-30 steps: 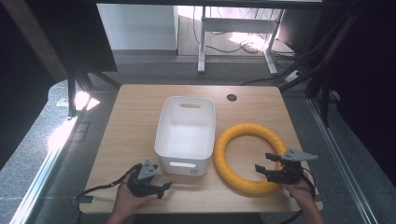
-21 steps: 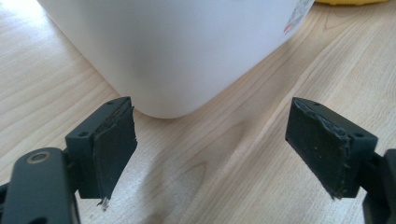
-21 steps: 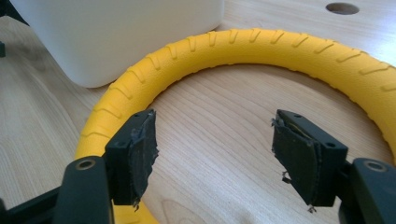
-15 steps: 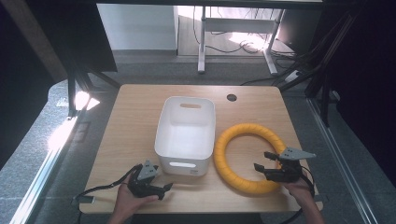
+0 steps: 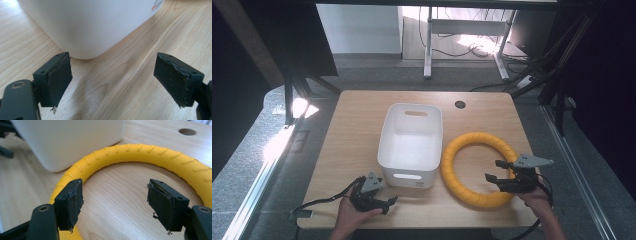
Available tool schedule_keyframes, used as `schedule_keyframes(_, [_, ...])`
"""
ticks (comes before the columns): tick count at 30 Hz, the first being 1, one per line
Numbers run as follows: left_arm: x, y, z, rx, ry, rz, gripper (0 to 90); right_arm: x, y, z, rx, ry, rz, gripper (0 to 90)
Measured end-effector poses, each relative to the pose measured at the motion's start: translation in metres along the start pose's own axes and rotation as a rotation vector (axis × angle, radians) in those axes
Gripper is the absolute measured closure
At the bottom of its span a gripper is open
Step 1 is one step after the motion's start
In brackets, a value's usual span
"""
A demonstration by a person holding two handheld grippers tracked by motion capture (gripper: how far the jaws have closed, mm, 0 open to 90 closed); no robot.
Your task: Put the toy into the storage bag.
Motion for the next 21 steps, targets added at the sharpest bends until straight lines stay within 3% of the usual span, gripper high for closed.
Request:
schedule_keyframes(8, [0.0,0.002,-0.002,-0.003,-0.005,-0.012,15.5,0.012,0.02,0.009,0.151,0.094,-0.124,28.8])
schedule_keyframes(21, [0.0,0.002,-0.002,-0.003,-0.007,-0.012,15.5,0.03,0.03,0.027,0.292,0.214,-0.2,29.7])
Point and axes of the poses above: each handheld gripper's, and its own axes: z roughly forward along the jaws, y roughly out of its top, x roughly to its left, the point moved 5 cm from there along z, roughly forward along the jaws, and after that the axes turned 12 degrees about -z, right-handed, at the moved point
